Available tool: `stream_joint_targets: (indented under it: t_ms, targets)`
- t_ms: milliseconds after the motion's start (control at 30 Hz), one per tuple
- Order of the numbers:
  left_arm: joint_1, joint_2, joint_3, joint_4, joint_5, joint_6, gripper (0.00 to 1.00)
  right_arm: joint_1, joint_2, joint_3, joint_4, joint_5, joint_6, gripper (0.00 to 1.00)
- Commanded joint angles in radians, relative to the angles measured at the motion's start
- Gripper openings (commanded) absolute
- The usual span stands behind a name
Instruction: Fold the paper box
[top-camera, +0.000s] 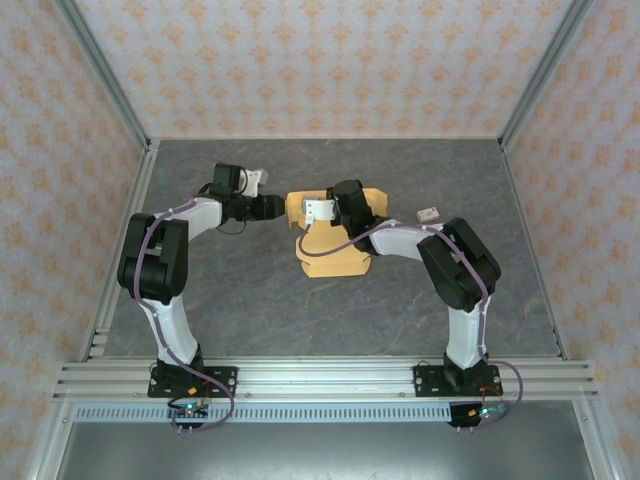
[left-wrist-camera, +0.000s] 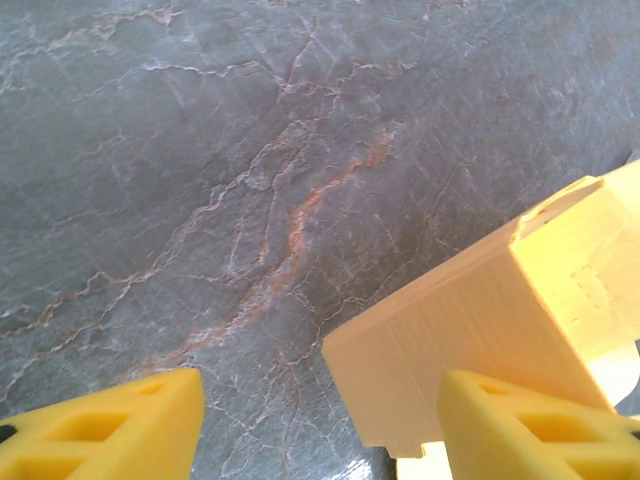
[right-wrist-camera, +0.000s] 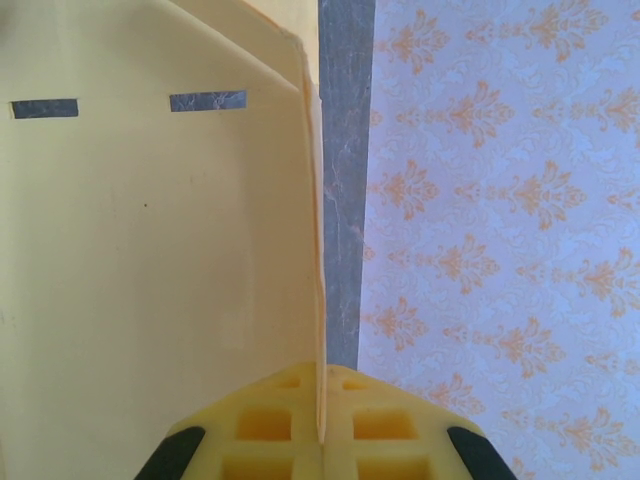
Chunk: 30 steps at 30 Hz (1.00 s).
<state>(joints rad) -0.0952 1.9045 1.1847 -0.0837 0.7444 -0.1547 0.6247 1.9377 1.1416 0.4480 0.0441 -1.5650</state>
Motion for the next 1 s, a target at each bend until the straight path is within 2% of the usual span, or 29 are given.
stream_joint_targets:
  t_ms: [0, 500, 700, 967]
  targets:
    - [-0.011, 0.044, 0.046, -0.054, 0.029, 0.050, 0.65, -0.008, -0.038, 0.033, -0.018, -0.015, 0.008, 0.00]
    - [-0.050, 0.093, 0.121, -0.098, 0.124, 0.185, 0.62, -0.012, -0.025, 0.060, -0.053, -0.038, 0.014, 0.00]
    - [-0.052, 0.121, 0.157, -0.117, 0.150, 0.204, 0.57, -0.014, -0.030, 0.066, -0.072, -0.039, 0.019, 0.00]
    - [-0.066, 0.120, 0.162, -0.047, 0.172, 0.181, 0.56, -0.014, -0.035, 0.068, -0.090, -0.048, 0.055, 0.00]
